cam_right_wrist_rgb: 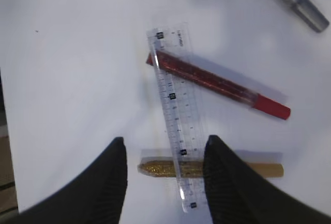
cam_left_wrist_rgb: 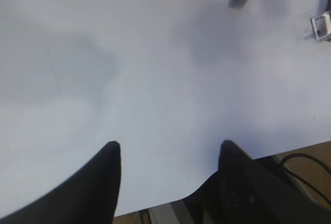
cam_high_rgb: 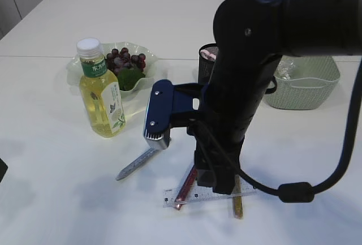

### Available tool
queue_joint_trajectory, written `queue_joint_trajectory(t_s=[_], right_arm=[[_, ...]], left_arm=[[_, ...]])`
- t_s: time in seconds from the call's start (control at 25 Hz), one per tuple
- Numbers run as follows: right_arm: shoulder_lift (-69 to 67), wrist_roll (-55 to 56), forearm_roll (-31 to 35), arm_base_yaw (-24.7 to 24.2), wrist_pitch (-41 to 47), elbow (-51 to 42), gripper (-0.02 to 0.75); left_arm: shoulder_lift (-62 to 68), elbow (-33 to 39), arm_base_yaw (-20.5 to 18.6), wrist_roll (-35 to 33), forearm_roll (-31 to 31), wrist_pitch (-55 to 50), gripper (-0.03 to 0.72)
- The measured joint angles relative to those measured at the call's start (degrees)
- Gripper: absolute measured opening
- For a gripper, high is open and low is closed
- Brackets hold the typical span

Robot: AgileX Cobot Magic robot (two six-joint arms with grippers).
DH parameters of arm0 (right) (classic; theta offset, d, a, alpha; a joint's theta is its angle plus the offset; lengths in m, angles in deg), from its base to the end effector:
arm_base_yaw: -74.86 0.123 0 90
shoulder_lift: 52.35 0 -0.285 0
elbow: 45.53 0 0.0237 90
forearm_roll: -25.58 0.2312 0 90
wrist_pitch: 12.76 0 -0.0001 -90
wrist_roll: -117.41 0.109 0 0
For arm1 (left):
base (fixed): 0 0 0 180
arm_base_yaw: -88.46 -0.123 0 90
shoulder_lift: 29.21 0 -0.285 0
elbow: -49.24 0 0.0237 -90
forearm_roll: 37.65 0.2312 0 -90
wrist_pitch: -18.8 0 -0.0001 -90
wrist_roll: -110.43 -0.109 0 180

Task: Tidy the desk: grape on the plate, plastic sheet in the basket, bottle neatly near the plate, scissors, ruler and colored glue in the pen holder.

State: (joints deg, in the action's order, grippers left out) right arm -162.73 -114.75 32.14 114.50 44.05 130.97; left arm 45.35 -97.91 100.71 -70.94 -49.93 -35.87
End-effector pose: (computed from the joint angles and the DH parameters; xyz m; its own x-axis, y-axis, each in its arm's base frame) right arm 0.2537 0.2237 0.2112 -0.0176 -0.9836 -0.1797 -0.9977 0.0290 -0.0611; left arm 0.1776 -0.0579 0.2494 -0.9483 0.1040 -0.2998 0.1679 0.9662 -0.1958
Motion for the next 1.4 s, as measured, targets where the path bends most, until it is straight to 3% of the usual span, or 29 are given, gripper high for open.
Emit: queue_joint_trajectory(t_s=[0.52,0.76,1.4], right_arm=[[-8.53,-1.95,-0.87,0.09,-3.48,0.0,0.49],[-8.75,-2.08,-3.92,0.09,-5.8,0.0,0.494],[-12.55,-2.95,-4.2,0.09,-6.32,0.0,0.494]], left_arm=[[0.0,0.0,0.0,-0.22,0.0,0.08,0.434],[0.0,0.0,0.0,-0.22,0.0,0.12,0.434],[0.0,0.0,0.0,-0.33,0.0,0.79,0.433]])
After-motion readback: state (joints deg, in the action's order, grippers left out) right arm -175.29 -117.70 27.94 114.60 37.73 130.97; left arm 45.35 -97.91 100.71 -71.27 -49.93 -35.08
